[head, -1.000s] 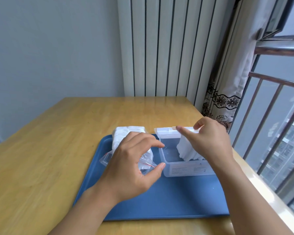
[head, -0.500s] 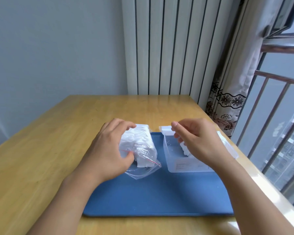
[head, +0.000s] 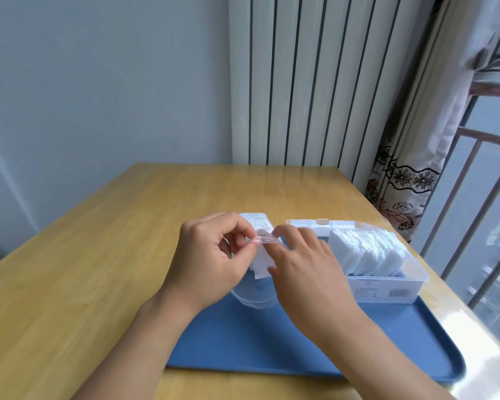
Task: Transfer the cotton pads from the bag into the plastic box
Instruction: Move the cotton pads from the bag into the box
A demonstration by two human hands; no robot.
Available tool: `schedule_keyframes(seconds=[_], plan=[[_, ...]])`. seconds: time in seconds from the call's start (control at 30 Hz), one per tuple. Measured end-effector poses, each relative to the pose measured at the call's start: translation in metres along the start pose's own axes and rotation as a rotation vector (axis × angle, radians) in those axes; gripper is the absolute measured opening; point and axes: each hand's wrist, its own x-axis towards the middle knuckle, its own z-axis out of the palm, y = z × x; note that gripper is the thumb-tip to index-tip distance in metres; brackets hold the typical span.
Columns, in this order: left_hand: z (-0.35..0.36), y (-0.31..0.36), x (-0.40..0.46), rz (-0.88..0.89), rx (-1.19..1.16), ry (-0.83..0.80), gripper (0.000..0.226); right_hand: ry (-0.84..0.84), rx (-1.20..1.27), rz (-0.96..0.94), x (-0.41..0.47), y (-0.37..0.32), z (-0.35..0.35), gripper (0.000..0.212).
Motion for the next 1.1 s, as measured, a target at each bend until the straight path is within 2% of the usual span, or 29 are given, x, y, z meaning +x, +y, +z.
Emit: schedule_keyframes(seconds=[0.07,0.13,0.2,0.27,0.3,0.4,0.47,0.57,0.67,0.8,0.9,1.1], plan=[[0.001,0.001,-0.001,0.001,-0.093,-0.003,0.015,-0.006,0.009,0.029,0.0,-0.004,0.003,0.074],[0.001,0.002,-0.002,-0.038,-0.211,-0.02,0.006,-0.037,-0.021,0.034,-0.001,-0.007,0.004,0.07],[-0.001,-0.001,-0.001,-0.114,-0.325,0.011,0.01,-0.035,-0.041,0.03,0.001,-0.007,0.005,0.065],[-0.005,-0.015,0.001,-0.188,-0.285,0.022,0.03,-0.011,-0.035,0.024,0.002,-0.006,0.006,0.062],[-0.007,-0.026,0.002,-0.222,-0.194,-0.034,0.048,0.004,-0.019,0.023,0.002,-0.005,0.006,0.058],[-0.008,-0.055,0.0,-0.383,0.013,-0.409,0.096,0.029,0.014,0.018,0.002,-0.003,0.006,0.049],[-0.002,-0.066,-0.007,-0.482,0.028,-0.543,0.107,0.02,-0.004,0.014,0.002,-0.004,0.006,0.049],[0.005,-0.071,-0.007,-0.577,-0.033,-0.509,0.115,-0.01,-0.046,-0.007,0.001,-0.005,0.008,0.057],[0.007,-0.075,-0.002,-0.616,-0.037,-0.463,0.103,-0.045,-0.08,-0.021,0.002,-0.006,0.007,0.061],[0.007,-0.074,0.0,-0.706,-0.129,-0.402,0.069,-0.094,-0.049,0.024,0.007,-0.003,0.008,0.056],[0.004,-0.072,0.002,-0.739,-0.168,-0.385,0.061,-0.1,-0.003,0.029,0.006,0.0,0.01,0.052],[0.004,-0.071,0.003,-0.765,-0.208,-0.38,0.054,-0.092,-0.004,0.033,0.005,0.003,0.008,0.062]])
